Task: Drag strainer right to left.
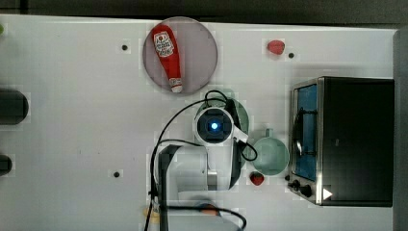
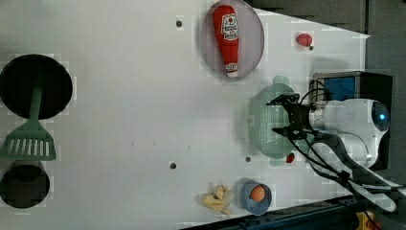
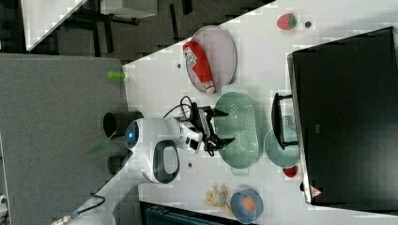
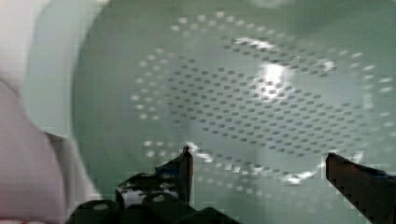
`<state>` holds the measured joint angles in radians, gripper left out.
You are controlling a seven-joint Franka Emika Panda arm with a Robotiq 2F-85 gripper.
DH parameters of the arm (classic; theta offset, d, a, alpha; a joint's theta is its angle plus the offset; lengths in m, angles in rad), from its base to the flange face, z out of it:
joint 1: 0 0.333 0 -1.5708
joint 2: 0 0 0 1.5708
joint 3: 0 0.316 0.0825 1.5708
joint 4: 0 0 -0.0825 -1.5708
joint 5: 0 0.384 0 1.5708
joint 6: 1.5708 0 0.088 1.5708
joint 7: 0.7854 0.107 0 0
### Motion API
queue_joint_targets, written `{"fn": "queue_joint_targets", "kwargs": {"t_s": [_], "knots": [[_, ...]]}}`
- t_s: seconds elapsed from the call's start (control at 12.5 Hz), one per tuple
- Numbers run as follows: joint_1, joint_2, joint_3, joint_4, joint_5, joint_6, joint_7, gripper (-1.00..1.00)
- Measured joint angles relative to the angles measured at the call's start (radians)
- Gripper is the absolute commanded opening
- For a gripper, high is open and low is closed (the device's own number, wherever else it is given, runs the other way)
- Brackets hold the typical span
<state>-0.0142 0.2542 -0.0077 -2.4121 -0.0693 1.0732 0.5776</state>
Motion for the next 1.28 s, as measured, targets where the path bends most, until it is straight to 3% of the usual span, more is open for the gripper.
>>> {"fn": "queue_joint_targets", "kwargs": {"t_s": [0.56, 0.96, 1.28], "knots": [[0.050, 0.161, 0.012, -0.006, 0.027, 0.085, 0.098, 1.00], [0.062, 0.155, 0.039, -0.004, 0.116, 0.103, 0.101, 1.00], [0.122, 0.161, 0.064, 0.021, 0.185, 0.099, 0.139, 1.00]]}}
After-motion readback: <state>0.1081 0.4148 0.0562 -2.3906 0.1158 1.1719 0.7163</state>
